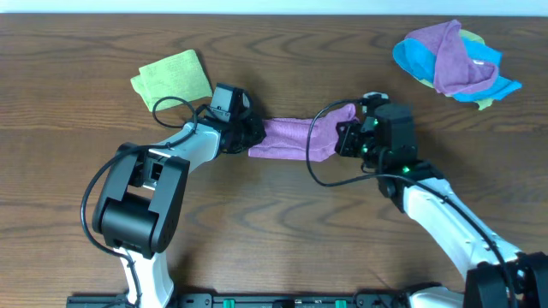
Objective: Fold the cloth
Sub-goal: 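Grasp the right end of the purple strip with the right gripper, then fold the strip's right end over toward the left gripper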
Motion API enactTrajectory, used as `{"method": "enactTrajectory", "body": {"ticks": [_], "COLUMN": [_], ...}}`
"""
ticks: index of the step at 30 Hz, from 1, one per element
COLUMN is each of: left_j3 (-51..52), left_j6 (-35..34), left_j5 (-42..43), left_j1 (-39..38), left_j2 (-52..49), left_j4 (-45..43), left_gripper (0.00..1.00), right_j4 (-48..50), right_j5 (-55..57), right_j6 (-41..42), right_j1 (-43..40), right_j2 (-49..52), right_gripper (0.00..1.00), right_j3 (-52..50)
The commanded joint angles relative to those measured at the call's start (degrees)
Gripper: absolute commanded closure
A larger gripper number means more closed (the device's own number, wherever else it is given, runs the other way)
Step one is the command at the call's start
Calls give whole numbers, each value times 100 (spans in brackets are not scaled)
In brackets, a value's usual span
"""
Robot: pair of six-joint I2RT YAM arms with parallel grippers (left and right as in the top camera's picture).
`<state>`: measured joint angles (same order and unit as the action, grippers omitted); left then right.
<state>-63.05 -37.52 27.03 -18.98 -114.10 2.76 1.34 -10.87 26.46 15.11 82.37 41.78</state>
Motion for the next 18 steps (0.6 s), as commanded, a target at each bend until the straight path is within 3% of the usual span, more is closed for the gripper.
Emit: {"method": "enactTrajectory", "body": {"ticks": [1,18], "left_j3": [-151,-175], "left_j6": [26,236], "left_j5": [-13,87], "left_j1": [-4,219], "left_j2": [-9,420], "left_j4": [44,240], "left_gripper": [95,94], "right_j4": [103,-546], "right_j5": [334,378], "right_j6": [-105,-341], "right_j1": [297,1117], "right_j2": [-33,1381], "right_gripper": [99,98], "right_j3": [166,1930]}}
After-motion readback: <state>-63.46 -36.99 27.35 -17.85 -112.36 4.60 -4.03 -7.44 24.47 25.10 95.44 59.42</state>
